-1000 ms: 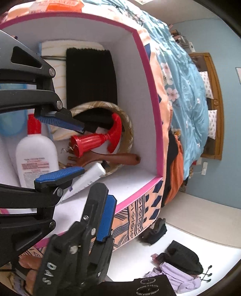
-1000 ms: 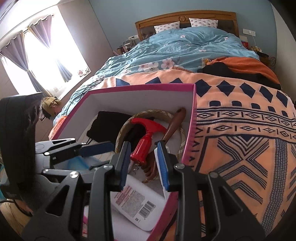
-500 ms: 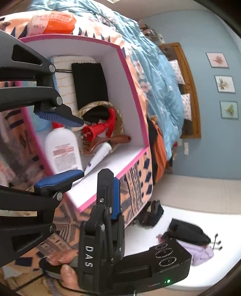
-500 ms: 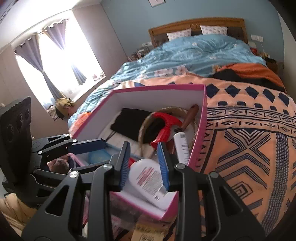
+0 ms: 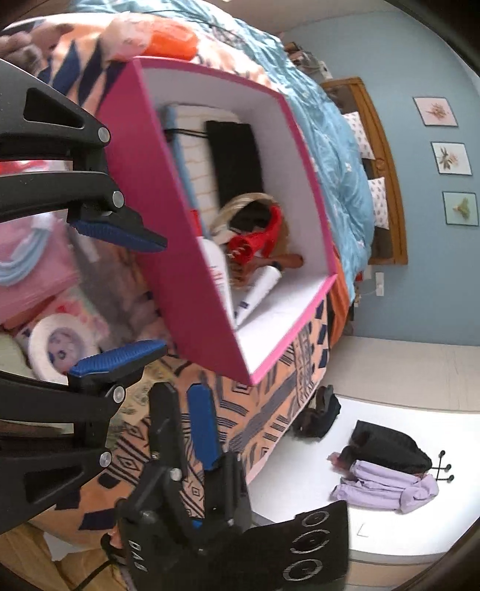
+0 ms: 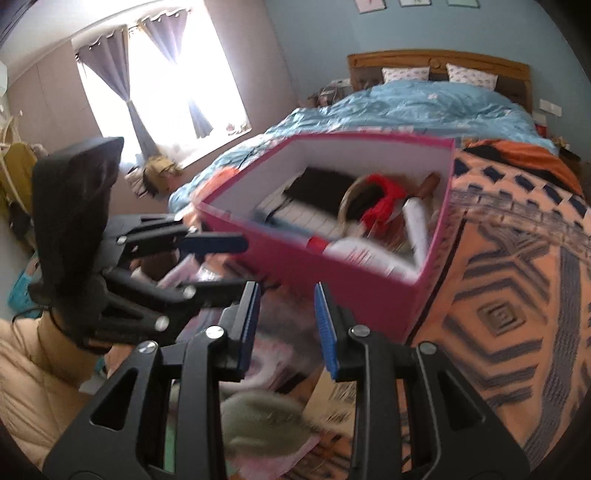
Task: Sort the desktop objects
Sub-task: 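Move the right gripper to the white tape roll on the bed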
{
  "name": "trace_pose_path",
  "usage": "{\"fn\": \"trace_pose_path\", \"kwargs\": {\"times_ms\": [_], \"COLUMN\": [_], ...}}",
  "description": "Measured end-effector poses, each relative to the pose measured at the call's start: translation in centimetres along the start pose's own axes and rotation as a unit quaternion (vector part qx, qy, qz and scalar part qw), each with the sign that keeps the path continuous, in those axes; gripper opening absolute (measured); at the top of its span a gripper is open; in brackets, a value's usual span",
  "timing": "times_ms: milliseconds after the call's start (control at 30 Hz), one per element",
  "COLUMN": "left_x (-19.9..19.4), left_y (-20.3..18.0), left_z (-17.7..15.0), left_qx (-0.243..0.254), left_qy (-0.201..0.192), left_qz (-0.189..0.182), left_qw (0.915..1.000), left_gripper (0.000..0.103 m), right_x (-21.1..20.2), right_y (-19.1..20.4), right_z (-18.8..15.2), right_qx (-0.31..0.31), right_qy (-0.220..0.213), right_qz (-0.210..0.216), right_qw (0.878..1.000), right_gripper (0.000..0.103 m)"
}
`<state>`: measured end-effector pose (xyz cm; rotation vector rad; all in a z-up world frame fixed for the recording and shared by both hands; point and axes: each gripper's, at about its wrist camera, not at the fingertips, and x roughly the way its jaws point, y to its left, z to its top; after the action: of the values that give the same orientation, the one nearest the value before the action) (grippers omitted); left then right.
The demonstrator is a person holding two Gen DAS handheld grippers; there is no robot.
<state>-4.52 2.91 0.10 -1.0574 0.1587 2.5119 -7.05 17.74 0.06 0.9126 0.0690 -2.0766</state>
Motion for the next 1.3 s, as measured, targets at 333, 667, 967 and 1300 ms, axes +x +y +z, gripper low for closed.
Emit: {"fn": "trace_pose_path", "kwargs": {"times_ms": [333, 667, 967, 1300], "left_x": [-0.7, -1.0, -1.3, -0.8], "left_y": [-0.7, 0.1, 1.0, 0.5], "left_z": [-3.2, -5.2, -6.6, -7.1], "left_qx": [-0.009, -0.033, -0.049, -0.038], "left_qy": [0.002, 0.009, 0.014, 0.021], "left_qz": [0.037, 0.030, 0.022, 0.007], "left_qw": [0.9993, 0.9990, 0.9985, 0.9990], "left_gripper": [0.061, 0.063, 0.063, 0.063], "right_x": [1.9, 4.8, 6.5, 7.6], "right_y": [-0.2, 2.0, 2.7, 2.5], "right_z": [-1.9, -1.2, -1.7, -1.7], "right_qx": [0.015, -0.029, -0.058, -0.053], "right_qy": [0.045, 0.111, 0.182, 0.235], "right_qz": [0.016, 0.001, -0.023, 0.001], "right_qw": [0.999, 0.993, 0.981, 0.971], "right_gripper": [0.033, 0.033, 0.033, 0.036]}}
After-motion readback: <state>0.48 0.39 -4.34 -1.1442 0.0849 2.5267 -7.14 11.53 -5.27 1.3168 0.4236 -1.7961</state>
